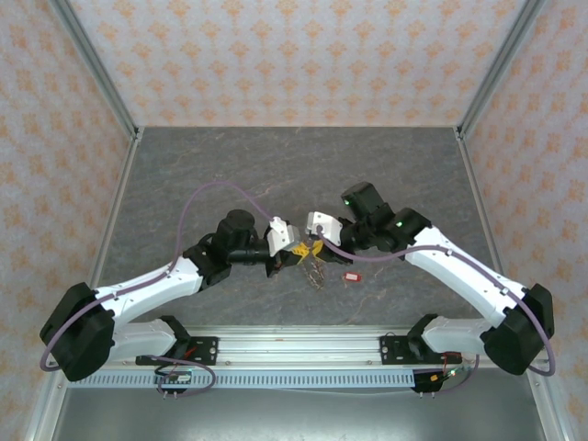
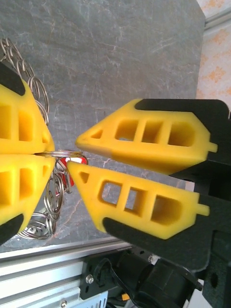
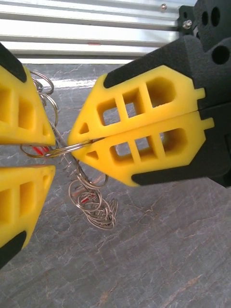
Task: Put the keys on the keyring
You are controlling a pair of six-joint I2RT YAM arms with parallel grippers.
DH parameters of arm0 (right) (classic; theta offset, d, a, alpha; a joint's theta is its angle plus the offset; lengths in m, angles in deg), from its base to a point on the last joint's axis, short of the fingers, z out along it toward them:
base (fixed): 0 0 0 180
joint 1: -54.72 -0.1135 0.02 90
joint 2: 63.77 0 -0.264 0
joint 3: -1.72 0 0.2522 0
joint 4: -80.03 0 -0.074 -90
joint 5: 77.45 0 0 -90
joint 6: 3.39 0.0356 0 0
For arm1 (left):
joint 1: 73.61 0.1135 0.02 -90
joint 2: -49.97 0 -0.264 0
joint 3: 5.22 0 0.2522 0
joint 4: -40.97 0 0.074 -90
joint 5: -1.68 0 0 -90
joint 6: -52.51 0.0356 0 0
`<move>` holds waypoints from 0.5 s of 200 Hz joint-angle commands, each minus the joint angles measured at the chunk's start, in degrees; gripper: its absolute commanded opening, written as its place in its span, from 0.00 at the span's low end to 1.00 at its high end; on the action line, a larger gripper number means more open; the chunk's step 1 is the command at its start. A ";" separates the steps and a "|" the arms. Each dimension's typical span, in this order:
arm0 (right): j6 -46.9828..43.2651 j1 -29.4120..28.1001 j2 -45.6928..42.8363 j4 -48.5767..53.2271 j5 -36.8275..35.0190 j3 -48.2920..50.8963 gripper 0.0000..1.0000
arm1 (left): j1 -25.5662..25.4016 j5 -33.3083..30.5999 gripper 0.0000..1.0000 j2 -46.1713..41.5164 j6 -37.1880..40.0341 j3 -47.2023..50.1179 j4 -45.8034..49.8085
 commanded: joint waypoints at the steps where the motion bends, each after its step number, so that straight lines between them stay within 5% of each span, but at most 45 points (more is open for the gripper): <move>1: 2.97 2.05 -1.16 -5.74 6.67 3.32 0.16 | 0.50 4.11 0.00 -1.32 -3.48 0.53 -8.71; 100: 10.65 5.73 -1.94 -17.85 12.75 11.28 0.02 | 0.59 4.55 0.00 -2.46 -4.33 0.63 -10.97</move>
